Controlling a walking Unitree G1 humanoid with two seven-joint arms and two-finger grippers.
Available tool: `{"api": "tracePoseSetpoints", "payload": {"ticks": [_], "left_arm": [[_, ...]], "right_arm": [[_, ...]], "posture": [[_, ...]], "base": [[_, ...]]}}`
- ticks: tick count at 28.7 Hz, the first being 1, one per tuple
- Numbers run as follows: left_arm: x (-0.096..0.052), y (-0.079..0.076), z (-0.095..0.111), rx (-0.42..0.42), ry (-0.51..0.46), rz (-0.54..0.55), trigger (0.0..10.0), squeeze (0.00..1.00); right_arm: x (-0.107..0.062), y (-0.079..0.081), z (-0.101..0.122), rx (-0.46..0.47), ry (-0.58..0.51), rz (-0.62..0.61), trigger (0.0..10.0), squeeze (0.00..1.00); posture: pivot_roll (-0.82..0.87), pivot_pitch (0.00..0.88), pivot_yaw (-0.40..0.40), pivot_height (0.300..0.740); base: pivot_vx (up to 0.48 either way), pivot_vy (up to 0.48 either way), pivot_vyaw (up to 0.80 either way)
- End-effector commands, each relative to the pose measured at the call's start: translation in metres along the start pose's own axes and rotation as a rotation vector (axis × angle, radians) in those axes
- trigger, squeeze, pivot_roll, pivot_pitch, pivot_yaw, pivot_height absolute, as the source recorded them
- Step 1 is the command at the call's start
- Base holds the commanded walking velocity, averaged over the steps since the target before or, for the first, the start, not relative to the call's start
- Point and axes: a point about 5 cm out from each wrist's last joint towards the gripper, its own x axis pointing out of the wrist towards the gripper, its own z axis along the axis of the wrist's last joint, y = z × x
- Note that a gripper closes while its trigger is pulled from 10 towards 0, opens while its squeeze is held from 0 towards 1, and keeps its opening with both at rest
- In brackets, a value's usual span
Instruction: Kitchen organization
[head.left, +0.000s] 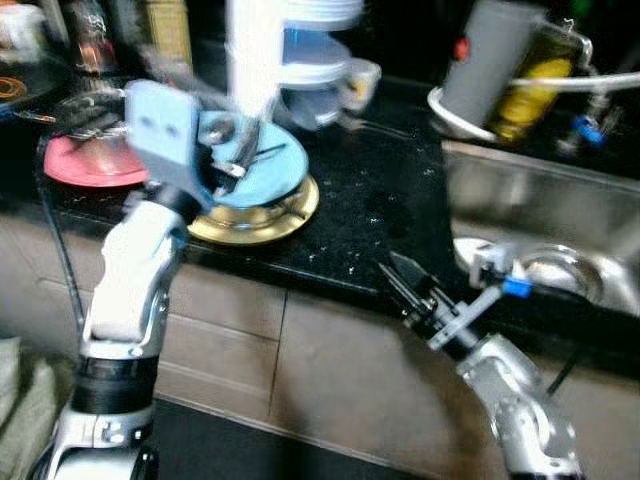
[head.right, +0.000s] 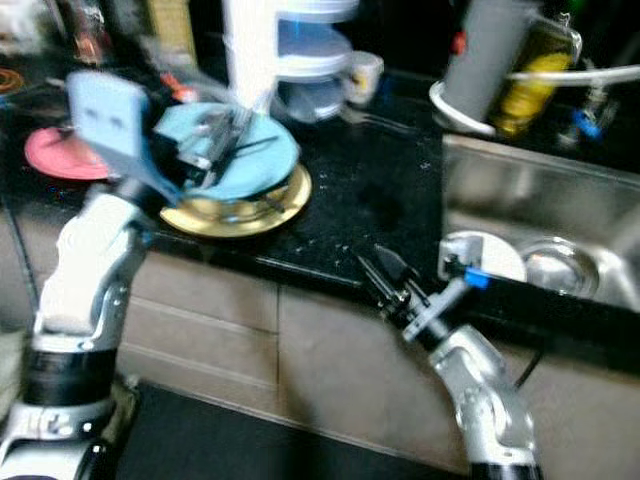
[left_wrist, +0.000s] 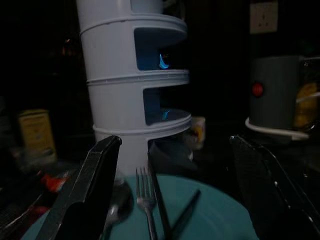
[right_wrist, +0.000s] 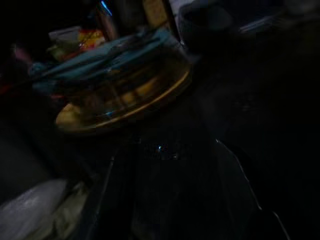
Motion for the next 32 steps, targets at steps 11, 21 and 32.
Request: {"api": "tracePoseSetpoints", "payload": {"ticks": [11,21,32], "left_arm": [[-0.002,-0.014,0.001,-0.055,0.002,-0.082,10.0,0.0],[-0.004,-0.011,0.002,-0.05,0.015,-0.115,10.0,0.0],[-0.004,-0.003,-0.003,-0.035,0.049,-0.105,10.0,0.0]], "right_arm": [[-0.009,0.0,0.002,0.105,-0.083,0.05,10.0,0.0],[-0.032,0.018,0.009,0.141,-0.082,0.272,10.0,0.0],[-0.047,0.018,0.0,0.029,0.123,0.298,10.0,0.0]], "posture": [[0.13,0.042,-0.113,0.74],[0.13,0.029,-0.114,0.74],[0.12,0.034,-0.11,0.74]], "base": [[0.0,0.0,0.0],[0.0,0.0,0.0],[0.0,0.0,0.0]]}}
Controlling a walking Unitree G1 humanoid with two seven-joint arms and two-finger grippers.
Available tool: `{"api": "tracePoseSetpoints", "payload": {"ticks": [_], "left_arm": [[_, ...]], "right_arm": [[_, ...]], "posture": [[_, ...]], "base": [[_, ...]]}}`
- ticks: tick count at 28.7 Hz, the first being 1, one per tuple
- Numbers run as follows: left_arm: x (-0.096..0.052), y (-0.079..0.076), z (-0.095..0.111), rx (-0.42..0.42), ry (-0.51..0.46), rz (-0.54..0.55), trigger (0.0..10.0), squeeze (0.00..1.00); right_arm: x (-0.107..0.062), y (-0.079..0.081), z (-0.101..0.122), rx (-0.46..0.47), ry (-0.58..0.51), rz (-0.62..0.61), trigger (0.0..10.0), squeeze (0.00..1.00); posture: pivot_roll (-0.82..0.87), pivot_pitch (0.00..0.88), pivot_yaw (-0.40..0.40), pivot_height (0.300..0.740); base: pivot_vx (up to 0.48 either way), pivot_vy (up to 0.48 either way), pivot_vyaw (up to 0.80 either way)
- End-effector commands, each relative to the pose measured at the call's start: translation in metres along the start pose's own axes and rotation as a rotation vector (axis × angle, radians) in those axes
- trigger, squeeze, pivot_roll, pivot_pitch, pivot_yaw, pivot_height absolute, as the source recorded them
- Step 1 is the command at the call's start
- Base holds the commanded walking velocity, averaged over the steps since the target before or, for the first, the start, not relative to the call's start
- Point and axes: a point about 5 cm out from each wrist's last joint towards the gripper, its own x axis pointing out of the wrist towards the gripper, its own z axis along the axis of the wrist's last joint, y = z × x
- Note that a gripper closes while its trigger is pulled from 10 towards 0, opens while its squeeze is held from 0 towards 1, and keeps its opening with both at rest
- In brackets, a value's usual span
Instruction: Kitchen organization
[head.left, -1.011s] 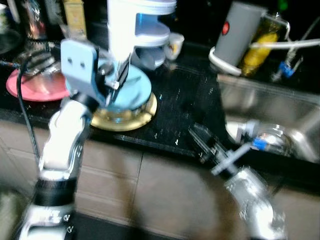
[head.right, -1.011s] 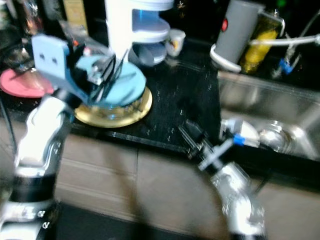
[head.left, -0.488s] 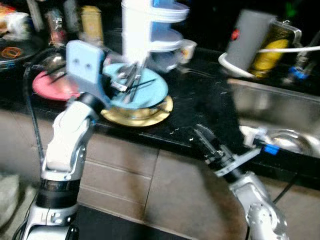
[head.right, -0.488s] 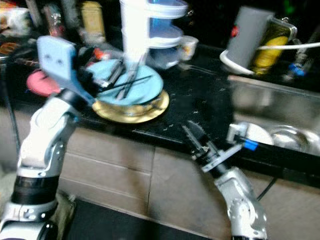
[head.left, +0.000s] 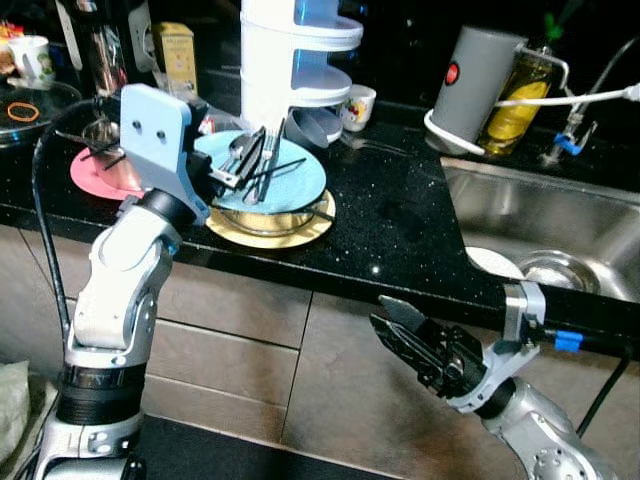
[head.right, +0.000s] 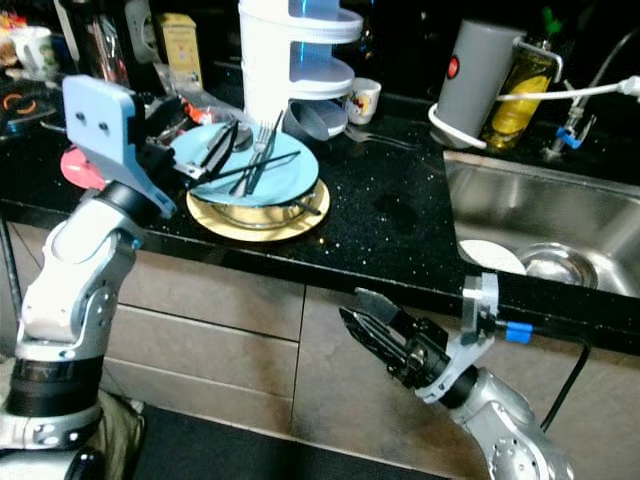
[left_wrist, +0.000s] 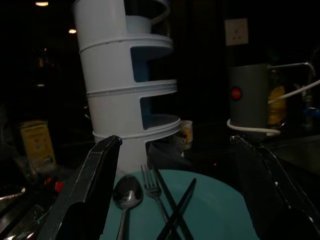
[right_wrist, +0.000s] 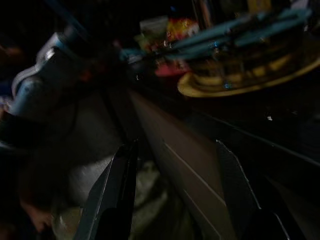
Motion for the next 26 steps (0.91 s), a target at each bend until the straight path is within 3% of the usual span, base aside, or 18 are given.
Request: {"api": "tracePoseSetpoints", "payload": {"ticks": [1,5,7,12,21,26], "left_arm": [[0.001,-0.003,-0.006,-0.007,0.036,-0.022,10.0,0.0],[0.0,-0.007,-0.009,-0.03,0.052,-0.053,10.0,0.0],[0.0,-0.008,-0.01,-0.032,0.058,-0.052,10.0,0.0],[-0.001,-0.009,-0.012,-0.042,0.063,-0.05,10.0,0.0],[0.001,-0.005,-0.008,-0.033,0.058,-0.043,10.0,0.0],[0.004,-0.001,-0.002,0.014,0.063,-0.058,10.0,0.0]], "right_arm": [[-0.002,0.001,-0.002,-0.018,0.052,0.012,10.0,0.0],[-0.005,0.008,-0.018,-0.071,0.261,0.066,10.0,0.0],[-0.005,0.007,-0.021,-0.099,0.294,0.053,10.0,0.0],[-0.002,0.006,-0.023,-0.131,0.318,0.039,10.0,0.0],[0.007,0.004,-0.023,-0.134,0.322,0.012,10.0,0.0],[0.008,0.004,-0.025,-0.14,0.329,0.016,10.0,0.0]], "posture": [[0.12,0.038,-0.109,0.74],[0.12,0.041,-0.109,0.74],[0.12,0.041,-0.109,0.74],[0.11,0.042,-0.109,0.74],[0.12,0.047,-0.115,0.74],[0.12,0.05,-0.117,0.74]], "base": [[0.0,0.0,0.0],[0.0,0.0,0.0],[0.0,-0.24,0.0],[0.0,-0.48,0.0],[0.0,0.0,0.0],[0.0,0.0,-0.32]]}}
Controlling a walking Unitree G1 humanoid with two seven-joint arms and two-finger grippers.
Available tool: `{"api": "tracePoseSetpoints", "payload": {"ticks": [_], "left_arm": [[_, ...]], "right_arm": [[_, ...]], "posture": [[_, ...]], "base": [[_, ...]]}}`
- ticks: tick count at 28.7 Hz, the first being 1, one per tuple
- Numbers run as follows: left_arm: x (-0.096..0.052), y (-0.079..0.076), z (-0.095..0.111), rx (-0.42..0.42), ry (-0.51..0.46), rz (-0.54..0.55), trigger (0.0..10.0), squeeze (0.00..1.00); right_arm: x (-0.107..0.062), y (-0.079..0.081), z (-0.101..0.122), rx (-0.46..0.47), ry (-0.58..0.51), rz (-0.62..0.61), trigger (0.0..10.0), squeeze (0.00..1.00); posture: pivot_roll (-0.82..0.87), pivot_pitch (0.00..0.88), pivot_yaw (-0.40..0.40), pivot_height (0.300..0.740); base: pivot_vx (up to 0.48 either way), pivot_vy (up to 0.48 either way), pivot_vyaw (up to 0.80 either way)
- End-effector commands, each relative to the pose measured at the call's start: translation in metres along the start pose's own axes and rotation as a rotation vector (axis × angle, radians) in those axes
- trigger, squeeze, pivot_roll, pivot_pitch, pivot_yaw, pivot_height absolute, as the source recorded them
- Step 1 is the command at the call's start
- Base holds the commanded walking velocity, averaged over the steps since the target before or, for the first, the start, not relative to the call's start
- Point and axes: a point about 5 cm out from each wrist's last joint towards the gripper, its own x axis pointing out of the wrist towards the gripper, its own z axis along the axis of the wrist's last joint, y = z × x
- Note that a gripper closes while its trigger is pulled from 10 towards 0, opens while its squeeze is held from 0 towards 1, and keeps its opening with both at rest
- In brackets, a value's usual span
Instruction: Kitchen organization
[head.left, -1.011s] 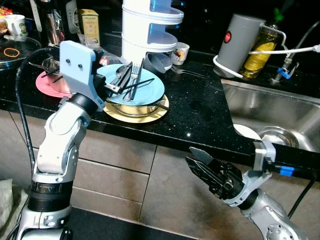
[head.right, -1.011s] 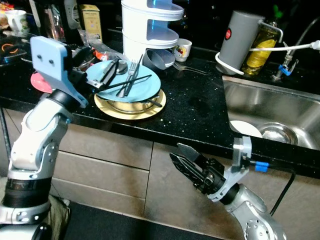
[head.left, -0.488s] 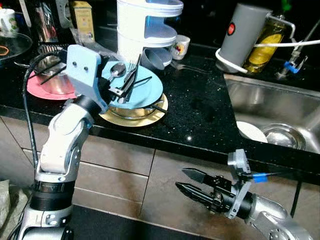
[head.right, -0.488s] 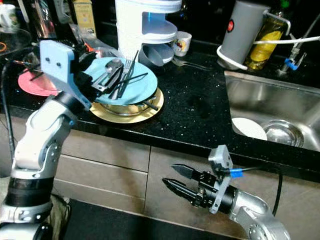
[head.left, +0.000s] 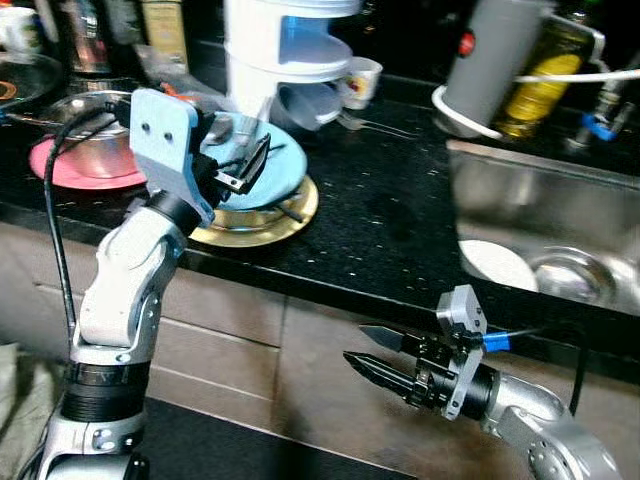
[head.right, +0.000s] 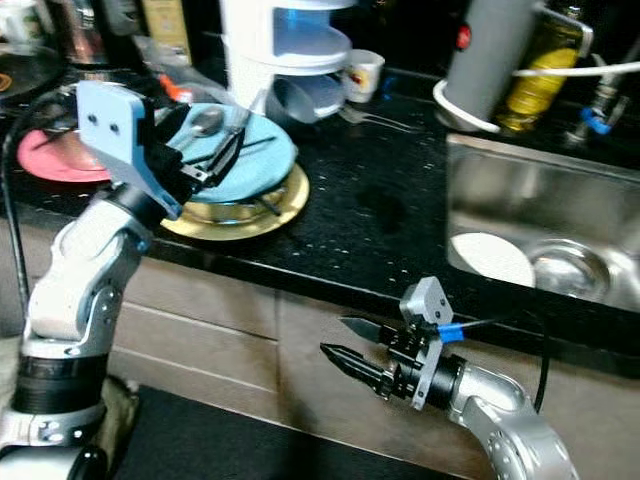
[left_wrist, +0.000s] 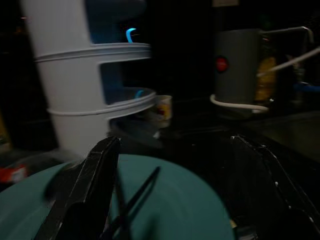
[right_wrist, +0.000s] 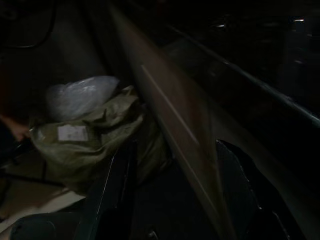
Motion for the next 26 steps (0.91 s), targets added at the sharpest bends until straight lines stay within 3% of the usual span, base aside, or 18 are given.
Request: {"api": "tracePoseSetpoints", "payload": {"ticks": [1,7,17,26], "left_arm": [[0.004,-0.002,0.005,0.019,0.001,-0.024,10.0,0.0],[0.007,0.006,0.012,0.044,-0.005,-0.004,10.0,0.0],[0.002,-0.012,0.0,-0.013,0.032,-0.031,10.0,0.0],[0.0,-0.009,-0.003,-0.008,0.054,-0.013,10.0,0.0]], "right_arm": [[-0.001,0.001,-0.006,0.008,0.028,-0.005,10.0,0.0],[0.0,-0.003,-0.008,0.009,0.042,-0.015,10.0,0.0],[0.003,-0.004,-0.007,0.006,0.034,-0.017,10.0,0.0],[0.009,0.0,-0.01,0.009,0.029,-0.015,10.0,0.0]], "posture": [[0.12,0.05,-0.117,0.74],[0.11,0.043,-0.136,0.74],[0.08,0.035,-0.12,0.74],[0.06,0.031,-0.103,0.74]], "base": [[0.0,0.0,-0.8],[0.0,0.0,-0.13],[0.0,0.0,0.0],[0.0,0.0,0.0]]}}
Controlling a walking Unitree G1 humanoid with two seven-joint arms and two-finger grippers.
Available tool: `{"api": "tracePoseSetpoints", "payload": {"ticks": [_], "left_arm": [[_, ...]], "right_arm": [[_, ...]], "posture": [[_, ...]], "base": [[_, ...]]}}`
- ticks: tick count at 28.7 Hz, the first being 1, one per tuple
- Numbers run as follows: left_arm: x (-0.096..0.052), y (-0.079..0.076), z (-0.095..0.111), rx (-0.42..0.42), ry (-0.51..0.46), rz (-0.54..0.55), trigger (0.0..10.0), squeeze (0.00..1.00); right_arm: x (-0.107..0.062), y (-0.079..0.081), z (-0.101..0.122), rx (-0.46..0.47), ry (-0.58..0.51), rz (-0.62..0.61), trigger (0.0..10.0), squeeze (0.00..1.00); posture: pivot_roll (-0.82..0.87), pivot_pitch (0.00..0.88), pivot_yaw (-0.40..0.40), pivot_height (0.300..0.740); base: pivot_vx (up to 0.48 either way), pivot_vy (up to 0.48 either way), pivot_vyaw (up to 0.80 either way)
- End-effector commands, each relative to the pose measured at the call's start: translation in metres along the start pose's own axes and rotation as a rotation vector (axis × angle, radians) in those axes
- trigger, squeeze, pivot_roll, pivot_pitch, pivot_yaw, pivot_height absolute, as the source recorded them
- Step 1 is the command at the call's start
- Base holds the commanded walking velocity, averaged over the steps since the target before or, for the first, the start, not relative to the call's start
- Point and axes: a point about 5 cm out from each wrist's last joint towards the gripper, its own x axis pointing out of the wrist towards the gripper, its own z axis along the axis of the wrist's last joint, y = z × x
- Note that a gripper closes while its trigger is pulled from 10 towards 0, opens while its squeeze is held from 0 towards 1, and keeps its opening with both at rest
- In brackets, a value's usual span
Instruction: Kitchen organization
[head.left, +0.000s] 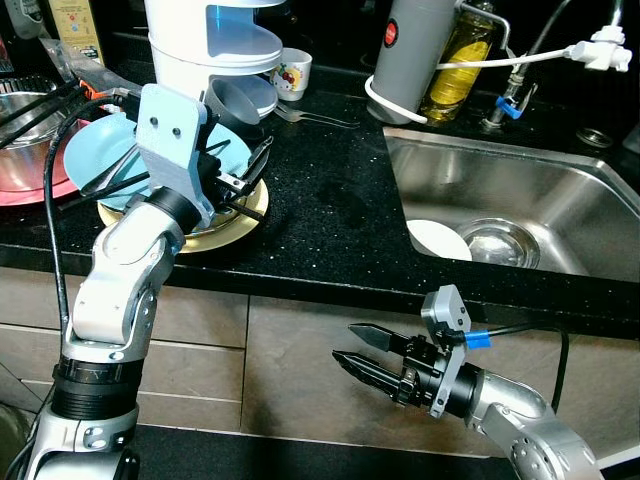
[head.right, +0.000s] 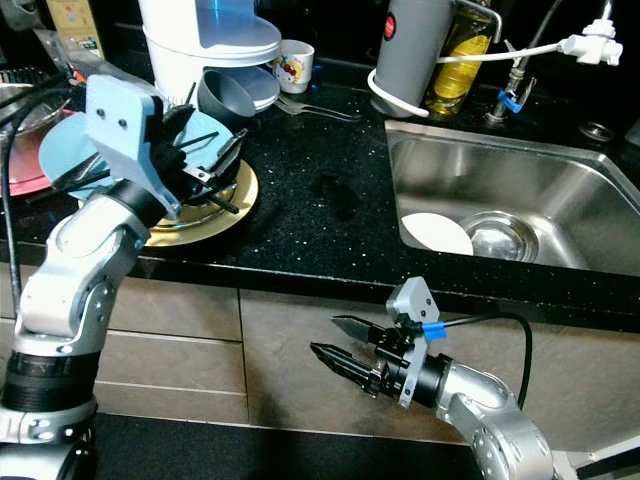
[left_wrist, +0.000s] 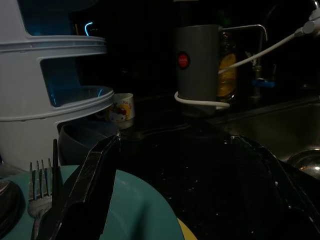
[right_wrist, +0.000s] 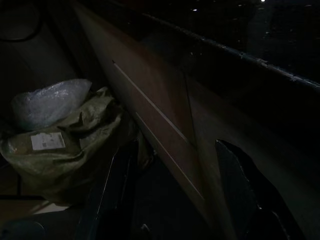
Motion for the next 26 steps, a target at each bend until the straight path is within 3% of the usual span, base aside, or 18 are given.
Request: {"api": "tracePoseSetpoints", "payload": {"ticks": [1,13,20,26], "left_arm": [[-0.001,-0.003,-0.003,-0.006,0.017,-0.003,10.0,0.0],[-0.001,-0.005,-0.005,-0.011,0.033,-0.012,10.0,0.0],[-0.001,0.005,0.001,0.033,0.028,0.009,10.0,0.0],[0.002,0.027,0.007,0.098,0.057,0.065,10.0,0.0]], "right_arm": [[0.0,0.0,-0.004,0.0,0.009,-0.007,10.0,0.0],[0.001,0.001,-0.004,0.013,-0.002,-0.008,10.0,0.0],[0.001,0.001,-0.004,0.018,0.006,-0.001,10.0,0.0],[0.004,0.0,-0.008,0.023,0.019,0.009,10.0,0.0]], "posture": [[0.06,0.03,-0.103,0.74],[0.06,0.041,-0.103,0.74],[0.06,0.042,-0.11,0.74],[0.1,0.011,-0.106,0.74]], "base": [[0.0,0.0,0.0],[0.0,0.0,0.0],[0.0,0.0,0.0],[0.0,0.0,0.0]]}}
